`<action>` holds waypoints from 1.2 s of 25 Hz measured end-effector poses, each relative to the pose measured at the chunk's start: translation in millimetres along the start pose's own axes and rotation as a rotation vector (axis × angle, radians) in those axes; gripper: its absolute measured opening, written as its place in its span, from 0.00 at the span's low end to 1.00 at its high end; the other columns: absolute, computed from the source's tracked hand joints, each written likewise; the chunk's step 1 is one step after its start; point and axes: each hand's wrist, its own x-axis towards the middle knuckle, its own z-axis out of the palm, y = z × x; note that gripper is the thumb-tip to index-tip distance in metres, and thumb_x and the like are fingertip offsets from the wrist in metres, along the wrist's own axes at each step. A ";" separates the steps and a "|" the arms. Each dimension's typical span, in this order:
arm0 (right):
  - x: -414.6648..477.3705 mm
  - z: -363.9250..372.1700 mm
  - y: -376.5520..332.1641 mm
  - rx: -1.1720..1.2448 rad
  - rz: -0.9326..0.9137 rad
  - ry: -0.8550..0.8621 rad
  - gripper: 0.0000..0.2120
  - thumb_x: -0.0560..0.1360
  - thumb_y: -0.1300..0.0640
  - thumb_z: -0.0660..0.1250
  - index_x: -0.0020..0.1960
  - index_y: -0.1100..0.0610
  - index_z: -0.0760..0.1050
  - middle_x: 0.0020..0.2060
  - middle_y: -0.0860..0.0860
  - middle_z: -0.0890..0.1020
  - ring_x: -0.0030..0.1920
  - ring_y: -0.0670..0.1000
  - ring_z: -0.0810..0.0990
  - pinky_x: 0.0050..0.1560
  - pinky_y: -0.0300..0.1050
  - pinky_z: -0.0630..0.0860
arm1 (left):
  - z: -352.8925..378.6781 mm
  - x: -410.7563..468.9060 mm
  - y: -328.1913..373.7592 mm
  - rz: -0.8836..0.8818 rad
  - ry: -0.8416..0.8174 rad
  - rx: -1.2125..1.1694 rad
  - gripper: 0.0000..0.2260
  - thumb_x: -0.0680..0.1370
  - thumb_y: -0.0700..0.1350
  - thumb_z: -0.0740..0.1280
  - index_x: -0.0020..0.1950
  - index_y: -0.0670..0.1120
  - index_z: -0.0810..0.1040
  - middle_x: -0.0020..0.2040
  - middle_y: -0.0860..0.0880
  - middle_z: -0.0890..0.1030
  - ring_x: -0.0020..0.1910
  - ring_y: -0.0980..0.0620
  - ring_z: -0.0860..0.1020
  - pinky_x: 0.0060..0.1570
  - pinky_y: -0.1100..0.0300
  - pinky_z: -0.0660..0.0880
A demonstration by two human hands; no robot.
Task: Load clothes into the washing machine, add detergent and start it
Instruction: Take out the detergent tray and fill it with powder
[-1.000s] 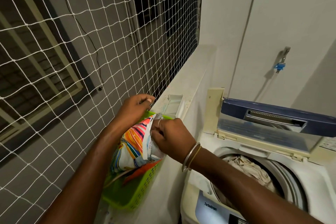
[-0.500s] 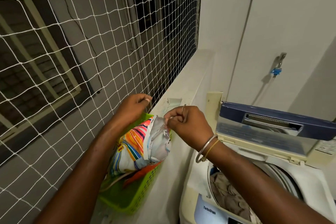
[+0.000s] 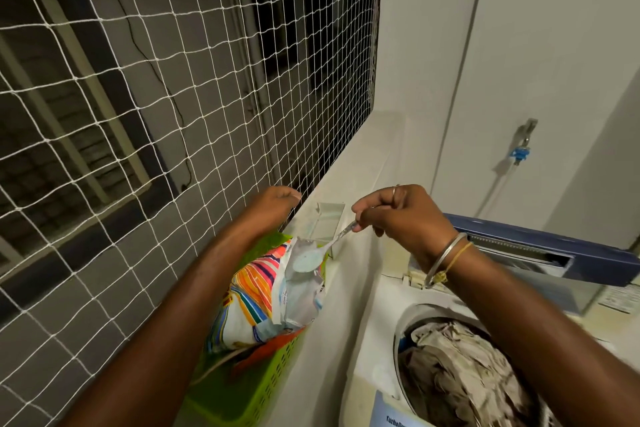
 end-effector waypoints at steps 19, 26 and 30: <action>177.6 -16.9 72.2 -0.189 0.253 -0.045 0.09 0.71 0.68 0.71 0.38 0.57 0.85 0.38 0.57 0.86 0.31 0.48 0.72 0.28 0.38 0.67 | 9.1 49.0 -0.1 -0.156 -0.123 0.190 0.04 0.76 0.41 0.63 0.41 0.45 0.74 0.40 0.42 0.71 0.39 0.49 0.67 0.34 0.57 0.63; 195.2 -7.9 95.1 -0.361 0.131 -0.177 0.15 0.70 0.75 0.61 0.37 0.60 0.82 0.32 0.51 0.83 0.26 0.37 0.76 0.29 0.26 0.69 | 9.3 46.8 -8.4 -0.125 -0.082 0.111 0.04 0.80 0.42 0.62 0.50 0.50 0.75 0.46 0.45 0.73 0.46 0.51 0.71 0.40 0.59 0.66; 203.6 -6.6 107.5 -0.447 -0.001 -0.201 0.19 0.73 0.72 0.64 0.35 0.51 0.82 0.36 0.50 0.85 0.36 0.43 0.79 0.44 0.36 0.77 | 16.2 51.2 -10.3 -0.113 -0.085 0.149 0.07 0.80 0.42 0.63 0.53 0.49 0.80 0.48 0.48 0.78 0.47 0.50 0.75 0.53 0.56 0.71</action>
